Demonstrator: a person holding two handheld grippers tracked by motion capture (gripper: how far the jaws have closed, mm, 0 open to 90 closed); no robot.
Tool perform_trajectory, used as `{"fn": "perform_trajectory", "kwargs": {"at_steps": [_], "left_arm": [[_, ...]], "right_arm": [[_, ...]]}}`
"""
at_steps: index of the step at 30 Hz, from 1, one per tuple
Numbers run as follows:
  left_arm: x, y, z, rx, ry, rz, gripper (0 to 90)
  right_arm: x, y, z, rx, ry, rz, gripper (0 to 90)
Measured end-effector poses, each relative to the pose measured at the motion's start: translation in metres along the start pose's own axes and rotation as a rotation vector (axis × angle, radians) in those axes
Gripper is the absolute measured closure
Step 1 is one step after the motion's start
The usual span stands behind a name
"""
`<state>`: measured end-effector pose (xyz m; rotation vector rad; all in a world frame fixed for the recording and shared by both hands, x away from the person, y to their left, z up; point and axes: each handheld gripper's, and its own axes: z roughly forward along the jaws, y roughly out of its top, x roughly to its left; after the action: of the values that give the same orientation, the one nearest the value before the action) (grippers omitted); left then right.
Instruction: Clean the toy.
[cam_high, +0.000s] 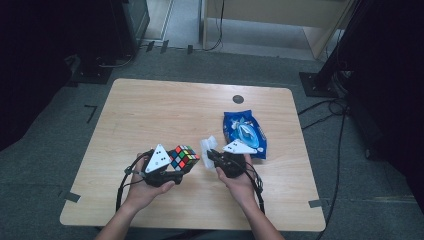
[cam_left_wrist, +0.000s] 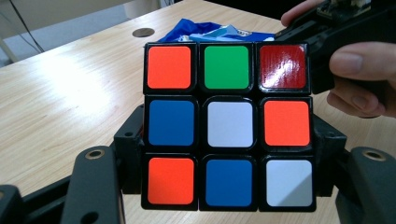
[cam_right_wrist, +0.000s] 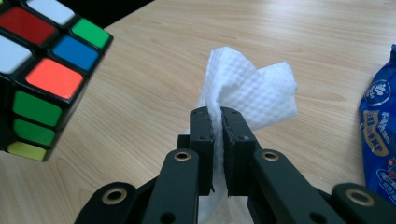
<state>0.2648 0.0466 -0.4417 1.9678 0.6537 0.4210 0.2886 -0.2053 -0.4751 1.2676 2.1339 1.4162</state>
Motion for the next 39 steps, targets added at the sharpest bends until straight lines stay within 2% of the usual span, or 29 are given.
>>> {"fn": "perform_trajectory", "kwargs": {"at_steps": [3, 8, 11, 15, 17, 22, 27, 31, 34, 36, 39], "left_arm": [[0.001, 0.000, 0.000, 0.001, 0.000, -0.001, 33.9], [0.003, -0.001, -0.001, 0.000, 0.003, -0.008, 33.9], [0.003, -0.001, -0.001, 0.000, 0.005, -0.011, 33.9], [0.004, -0.001, -0.001, 0.000, 0.007, -0.009, 33.9], [0.004, -0.002, -0.001, 0.000, 0.010, -0.011, 33.9], [0.003, -0.004, 0.003, 0.010, 0.036, 0.003, 33.9], [-0.001, -0.007, 0.007, 0.011, 0.043, 0.008, 33.8], [-0.005, -0.007, 0.010, 0.004, 0.047, 0.023, 33.9], [-0.008, -0.008, 0.010, -0.014, 0.052, 0.026, 33.8], [-0.009, -0.008, 0.010, -0.022, 0.054, 0.024, 33.8], [-0.011, -0.008, 0.010, -0.032, 0.054, 0.030, 33.9]], "right_arm": [[0.000, -0.002, 0.002, 0.014, -0.014, -0.021, 83.0], [0.001, -0.001, 0.002, 0.005, -0.043, -0.030, 63.8], [0.002, -0.001, 0.001, -0.005, -0.046, -0.028, 60.4], [0.005, 0.003, -0.003, -0.033, -0.017, -0.004, 60.3], [0.009, 0.008, -0.009, -0.065, 0.023, 0.024, 57.7], [0.028, 0.024, -0.023, -0.129, 0.082, 0.062, 45.5], [0.040, 0.033, -0.031, -0.151, 0.157, 0.128, 38.4], [0.043, 0.033, -0.025, -0.096, 0.221, 0.192, 28.4], [0.043, 0.031, -0.018, -0.036, 0.221, 0.236, 18.3], [0.042, 0.029, -0.014, -0.011, 0.212, 0.278, 17.8], [0.037, 0.026, -0.010, 0.000, 0.243, 0.343, 20.2]]}}
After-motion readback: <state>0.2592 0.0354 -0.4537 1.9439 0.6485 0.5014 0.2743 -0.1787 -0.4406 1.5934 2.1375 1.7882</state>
